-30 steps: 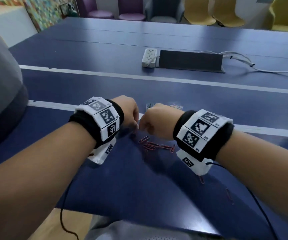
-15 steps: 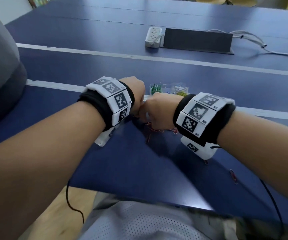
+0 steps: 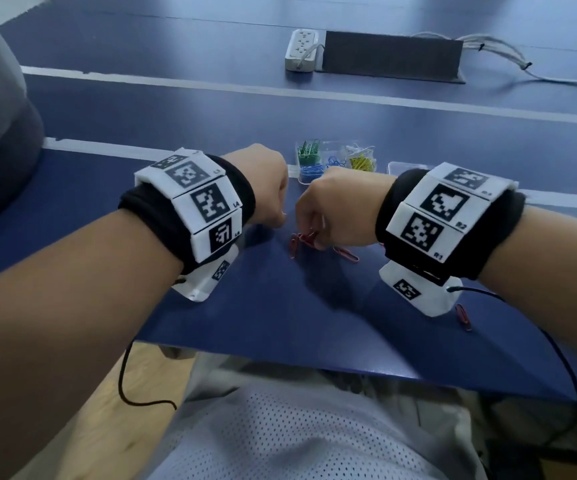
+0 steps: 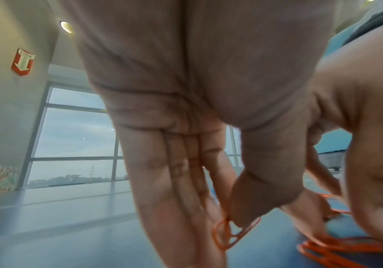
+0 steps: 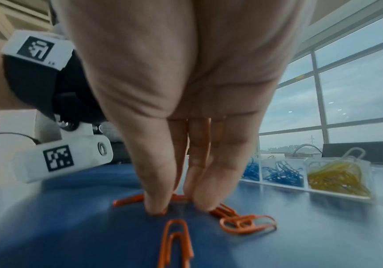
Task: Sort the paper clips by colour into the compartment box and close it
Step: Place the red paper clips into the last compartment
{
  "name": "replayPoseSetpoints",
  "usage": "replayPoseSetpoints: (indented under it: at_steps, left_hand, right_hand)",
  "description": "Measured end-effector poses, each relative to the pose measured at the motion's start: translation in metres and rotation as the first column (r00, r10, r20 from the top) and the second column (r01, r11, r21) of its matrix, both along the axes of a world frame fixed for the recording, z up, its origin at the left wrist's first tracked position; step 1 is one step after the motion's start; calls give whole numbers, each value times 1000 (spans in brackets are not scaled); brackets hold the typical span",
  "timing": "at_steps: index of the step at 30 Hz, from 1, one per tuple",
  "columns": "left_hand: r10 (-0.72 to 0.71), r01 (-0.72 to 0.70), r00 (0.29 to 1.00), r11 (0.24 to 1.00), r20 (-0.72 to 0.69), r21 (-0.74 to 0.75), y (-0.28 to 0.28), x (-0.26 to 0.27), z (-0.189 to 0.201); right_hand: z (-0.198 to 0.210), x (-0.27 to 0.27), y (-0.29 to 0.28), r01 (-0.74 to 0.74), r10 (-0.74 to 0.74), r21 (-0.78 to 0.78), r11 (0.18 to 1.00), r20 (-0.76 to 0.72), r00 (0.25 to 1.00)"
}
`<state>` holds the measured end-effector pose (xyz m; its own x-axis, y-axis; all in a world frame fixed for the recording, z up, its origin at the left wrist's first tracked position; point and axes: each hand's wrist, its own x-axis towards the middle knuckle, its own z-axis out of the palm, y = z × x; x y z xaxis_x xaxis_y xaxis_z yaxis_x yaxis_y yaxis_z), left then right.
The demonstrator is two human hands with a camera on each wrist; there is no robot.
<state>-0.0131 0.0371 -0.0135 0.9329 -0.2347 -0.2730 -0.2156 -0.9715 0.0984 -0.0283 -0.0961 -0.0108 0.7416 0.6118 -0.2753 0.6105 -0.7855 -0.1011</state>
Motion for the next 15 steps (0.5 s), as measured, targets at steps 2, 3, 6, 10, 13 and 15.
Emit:
replayPoseSetpoints:
  at_steps: [2, 3, 6, 10, 13, 15]
  left_hand:
    - [-15, 15, 1000, 1000, -22, -9, -3, -6, -2]
    - [-22, 22, 999, 1000, -28, -16, -3, -9, -3]
    - [-20, 12, 996, 996, -89, -89, 0, -14, -2]
    - [4, -33, 984, 986, -178, -160, 4, -17, 0]
    - [17, -41, 990, 986, -141, -165, 3, -18, 2]
    - [16, -37, 991, 986, -133, -163, 3, -20, 2]
  right_hand:
    - [-2, -5, 1, -18, 18, 0, 1000, 27, 999]
    - [-3, -5, 1, -9, 9, 13, 1000, 37, 999]
    - [-4, -5, 1, 36, -37, 32, 999, 46, 998]
    - [-5, -3, -1, 40, -40, 16, 999, 52, 998]
    - [-3, -2, -3, 93, -95, 54, 994, 52, 994]
    - [-1, -2, -5, 89, -94, 92, 992, 50, 994]
